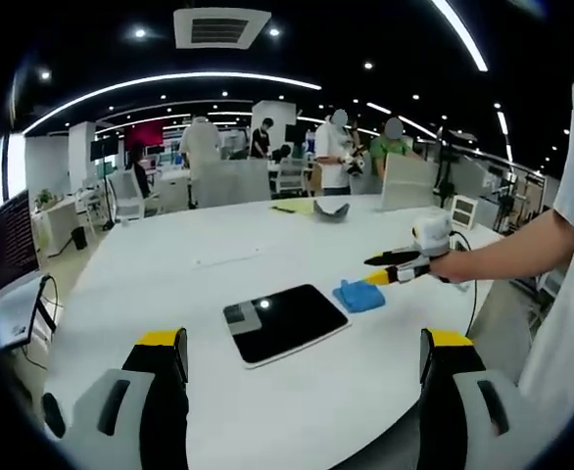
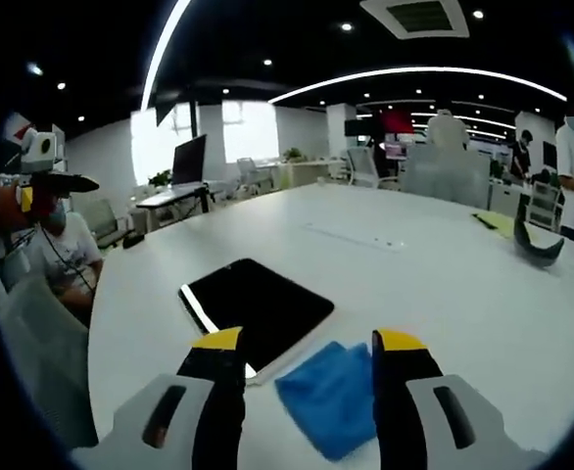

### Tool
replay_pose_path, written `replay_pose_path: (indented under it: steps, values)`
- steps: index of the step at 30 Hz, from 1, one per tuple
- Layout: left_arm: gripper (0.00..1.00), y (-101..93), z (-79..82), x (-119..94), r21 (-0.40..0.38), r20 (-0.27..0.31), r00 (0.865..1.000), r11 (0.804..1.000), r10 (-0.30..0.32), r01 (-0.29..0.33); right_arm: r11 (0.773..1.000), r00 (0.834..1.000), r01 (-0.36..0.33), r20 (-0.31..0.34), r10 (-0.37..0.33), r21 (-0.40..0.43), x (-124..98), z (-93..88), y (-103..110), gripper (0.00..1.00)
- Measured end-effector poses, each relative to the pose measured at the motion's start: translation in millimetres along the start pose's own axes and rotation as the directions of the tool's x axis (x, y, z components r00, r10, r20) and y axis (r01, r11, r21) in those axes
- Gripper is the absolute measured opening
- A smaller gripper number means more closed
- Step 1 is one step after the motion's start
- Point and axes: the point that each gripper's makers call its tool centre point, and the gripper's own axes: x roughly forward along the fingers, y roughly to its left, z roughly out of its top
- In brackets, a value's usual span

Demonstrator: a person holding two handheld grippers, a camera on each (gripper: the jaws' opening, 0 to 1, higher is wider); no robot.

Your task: Wipe the mirror surface with the cleaning cloth until all visible marks leave the cleaned area.

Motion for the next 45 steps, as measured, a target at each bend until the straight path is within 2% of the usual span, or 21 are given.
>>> replay_pose_path:
  steps: [9, 14, 26, 30, 32, 37, 41, 45]
  values:
    - [1.0, 10.9, 4.3, 2, -0.006, -0.008, 1.0, 1.0, 0.017, -0.017, 1.0, 0.998, 0.02, -0.053, -0.019, 0.021, 11, -29.1, -17, 0.4]
    - [1.0, 17.1, 4.0, 4, -0.013, -0.014, 1.0, 1.0, 0.02, -0.021, 0.999, 0.996, 0.017, -0.091, -0.014, 0.035, 15, -44.7, -19, 0.39]
    - [1.0, 23.5, -0.1, 7, -0.02, -0.02, 0.999, 0.999, 0.029, -0.03, 0.998, 0.994, 0.024, -0.105, -0.018, 0.051, 22, -53.5, -19, 0.38]
    - [1.0, 22.4, -2.5, 9, -0.017, -0.03, 0.999, 1.0, 0.022, -0.023, 0.997, 0.993, 0.037, -0.113, -0.03, 0.065, 21, -60.2, -25, 0.37]
    - [1.0, 21.2, -4.1, 11, -0.053, -0.032, 0.999, 0.999, 0.006, -0.007, 0.998, 0.993, 0.039, -0.114, -0.033, 0.058, 22, -64.1, -28, 0.39]
    - [0.99, 24.0, -4.7, 13, -0.034, -0.038, 0.999, 0.999, 0.007, -0.008, 0.998, 0.99, 0.039, -0.138, -0.032, 0.051, 27, -76.7, -29, 0.4]
    - [0.99, 27.0, -2.0, 17, -0.038, -0.033, 0.999, 0.999, 0.007, -0.008, 0.999, 0.99, 0.035, -0.136, -0.03, 0.04, 31, -75.5, -29, 0.41]
    - [0.99, 26.6, -0.9, 20, -0.024, -0.036, 0.999, 1.0, -0.001, 0.0, 0.998, 0.99, 0.043, -0.133, -0.038, 0.034, 33, -75.0, -33, 0.36]
